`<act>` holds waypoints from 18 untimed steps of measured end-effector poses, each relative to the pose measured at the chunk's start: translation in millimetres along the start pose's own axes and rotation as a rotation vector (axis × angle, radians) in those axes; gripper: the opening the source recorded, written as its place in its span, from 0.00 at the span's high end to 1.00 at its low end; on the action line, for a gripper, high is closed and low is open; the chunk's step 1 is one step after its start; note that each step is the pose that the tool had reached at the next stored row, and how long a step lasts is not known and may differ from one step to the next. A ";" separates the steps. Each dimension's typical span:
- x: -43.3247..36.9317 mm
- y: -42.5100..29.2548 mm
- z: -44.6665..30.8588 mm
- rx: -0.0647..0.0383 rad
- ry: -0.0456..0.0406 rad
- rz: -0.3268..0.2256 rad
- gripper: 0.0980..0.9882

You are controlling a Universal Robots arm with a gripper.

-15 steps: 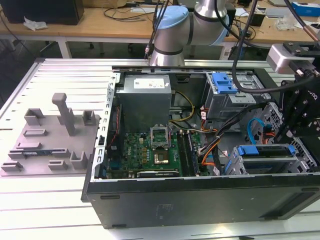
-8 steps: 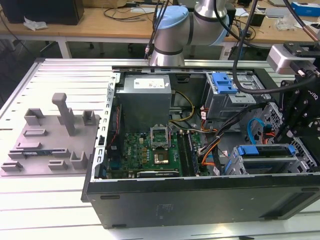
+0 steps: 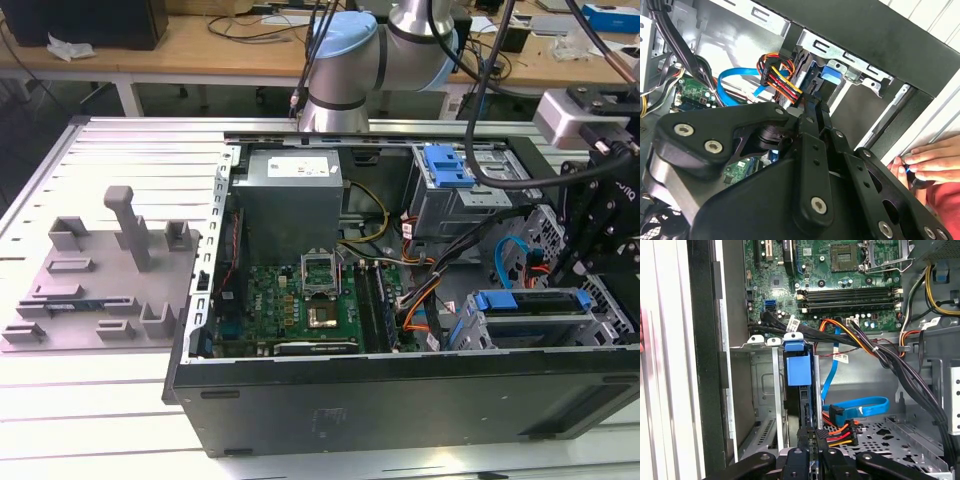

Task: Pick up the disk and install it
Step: 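Insert the first disk wire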

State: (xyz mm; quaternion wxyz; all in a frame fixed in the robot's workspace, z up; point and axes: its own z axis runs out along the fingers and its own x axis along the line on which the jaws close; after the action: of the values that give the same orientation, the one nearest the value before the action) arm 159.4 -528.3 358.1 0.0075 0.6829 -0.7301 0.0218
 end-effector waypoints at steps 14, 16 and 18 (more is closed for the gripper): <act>2.4 -0.3 5.5 0.000 0.0002 0.000 0.92; 2.4 -0.3 6.0 0.000 0.0001 0.000 0.92; 2.4 -0.3 6.4 0.000 0.0000 0.000 0.92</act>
State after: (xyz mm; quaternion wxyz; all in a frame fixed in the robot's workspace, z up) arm 159.6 -530.9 351.7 0.0076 0.6829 -0.7301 0.0218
